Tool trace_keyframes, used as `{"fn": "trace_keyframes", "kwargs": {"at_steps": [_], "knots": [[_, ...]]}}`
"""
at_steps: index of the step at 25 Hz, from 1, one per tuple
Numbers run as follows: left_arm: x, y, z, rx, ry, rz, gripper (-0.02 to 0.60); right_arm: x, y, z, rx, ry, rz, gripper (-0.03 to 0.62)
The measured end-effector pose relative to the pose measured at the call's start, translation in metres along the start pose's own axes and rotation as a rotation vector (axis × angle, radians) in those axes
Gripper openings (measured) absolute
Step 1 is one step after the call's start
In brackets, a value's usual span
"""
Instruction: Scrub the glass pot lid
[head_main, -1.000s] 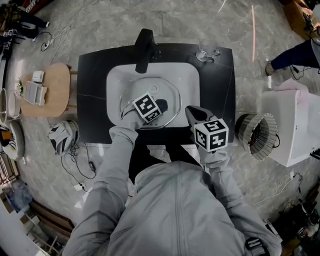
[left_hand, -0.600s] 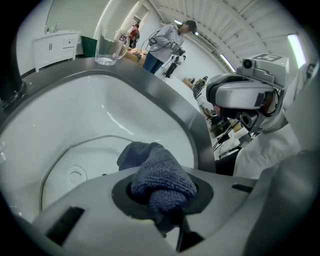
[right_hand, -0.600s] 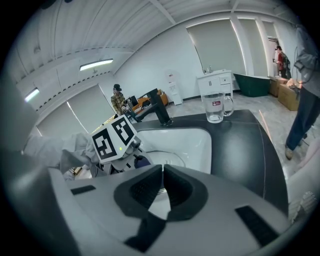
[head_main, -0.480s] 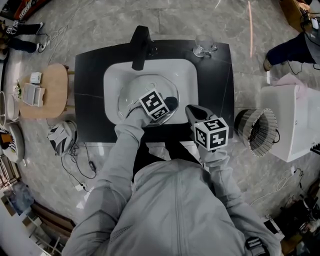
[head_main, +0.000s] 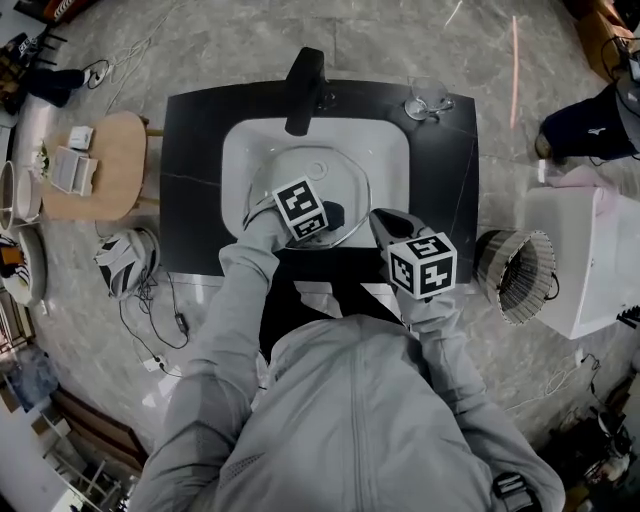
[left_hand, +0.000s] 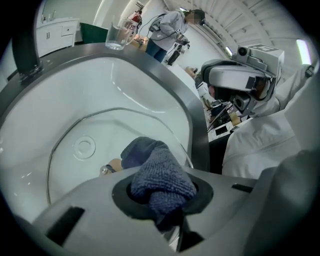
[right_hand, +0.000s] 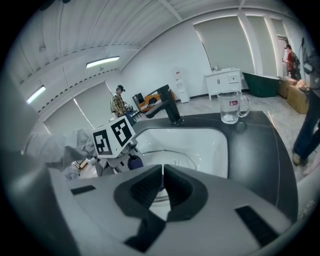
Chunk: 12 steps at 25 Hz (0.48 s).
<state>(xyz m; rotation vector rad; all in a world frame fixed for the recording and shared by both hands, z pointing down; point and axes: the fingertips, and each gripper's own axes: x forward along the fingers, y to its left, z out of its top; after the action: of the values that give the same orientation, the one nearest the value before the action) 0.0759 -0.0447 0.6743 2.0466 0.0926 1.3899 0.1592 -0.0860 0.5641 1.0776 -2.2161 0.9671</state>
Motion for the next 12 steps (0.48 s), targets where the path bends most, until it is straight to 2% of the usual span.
{"fn": "trace_keyframes", "kwargs": {"at_steps": [12], "knots": [[-0.040, 0.051, -0.074, -0.128, 0.085, 0.181, 0.083, 0.017, 0.034, 0.015, -0.040, 0.013, 0.078, 0.032]]}}
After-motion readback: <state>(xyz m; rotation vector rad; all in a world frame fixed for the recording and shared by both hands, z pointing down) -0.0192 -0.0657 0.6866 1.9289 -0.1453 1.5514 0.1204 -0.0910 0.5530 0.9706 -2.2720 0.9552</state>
